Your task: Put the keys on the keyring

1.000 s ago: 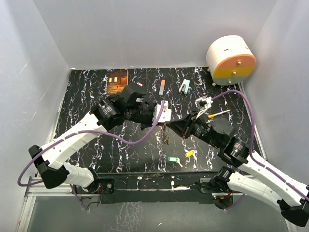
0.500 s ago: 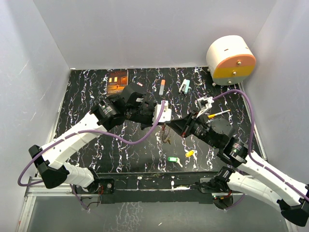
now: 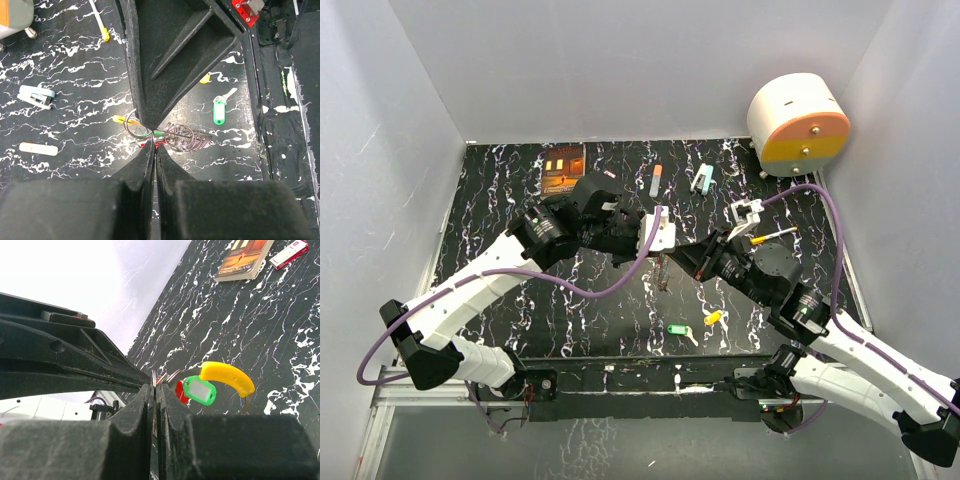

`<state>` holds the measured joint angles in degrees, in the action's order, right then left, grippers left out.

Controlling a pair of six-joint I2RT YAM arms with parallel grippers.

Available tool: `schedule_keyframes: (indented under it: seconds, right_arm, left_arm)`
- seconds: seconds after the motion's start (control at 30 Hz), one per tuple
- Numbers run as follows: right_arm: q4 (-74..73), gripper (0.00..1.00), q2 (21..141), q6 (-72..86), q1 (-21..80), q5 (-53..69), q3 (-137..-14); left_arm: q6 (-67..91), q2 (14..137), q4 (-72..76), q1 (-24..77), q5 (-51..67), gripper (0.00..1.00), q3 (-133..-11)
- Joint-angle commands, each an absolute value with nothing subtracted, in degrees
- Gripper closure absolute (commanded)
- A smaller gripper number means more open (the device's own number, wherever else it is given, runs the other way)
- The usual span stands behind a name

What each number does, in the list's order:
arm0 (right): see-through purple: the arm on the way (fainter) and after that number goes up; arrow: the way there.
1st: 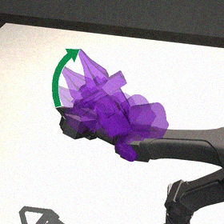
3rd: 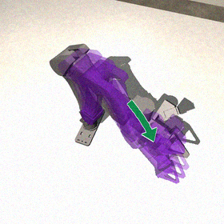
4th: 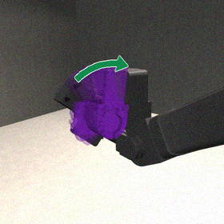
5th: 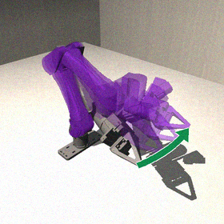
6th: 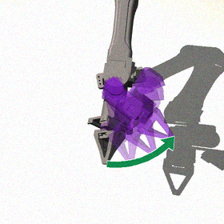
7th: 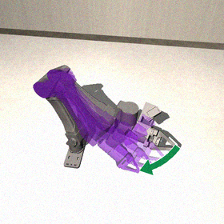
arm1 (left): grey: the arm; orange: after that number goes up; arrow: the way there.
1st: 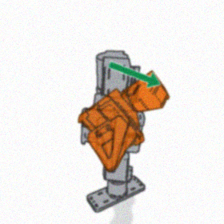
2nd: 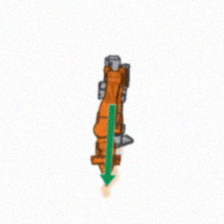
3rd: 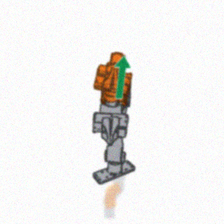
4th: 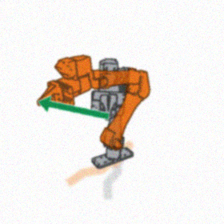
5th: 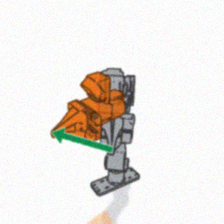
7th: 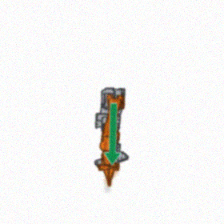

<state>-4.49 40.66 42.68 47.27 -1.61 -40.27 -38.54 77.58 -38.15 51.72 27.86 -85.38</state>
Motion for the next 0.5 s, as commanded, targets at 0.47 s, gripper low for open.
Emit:
schedule_keyframes:
  seconds: [0.47]
  right_arm:
    - [-3.89, 0.92, 41.43, 42.20, 47.01, 2.74, -45.66]
  left_arm:
    - [-44.11, 76.58, -39.02, 51.94, 22.92, 1.00, -84.39]
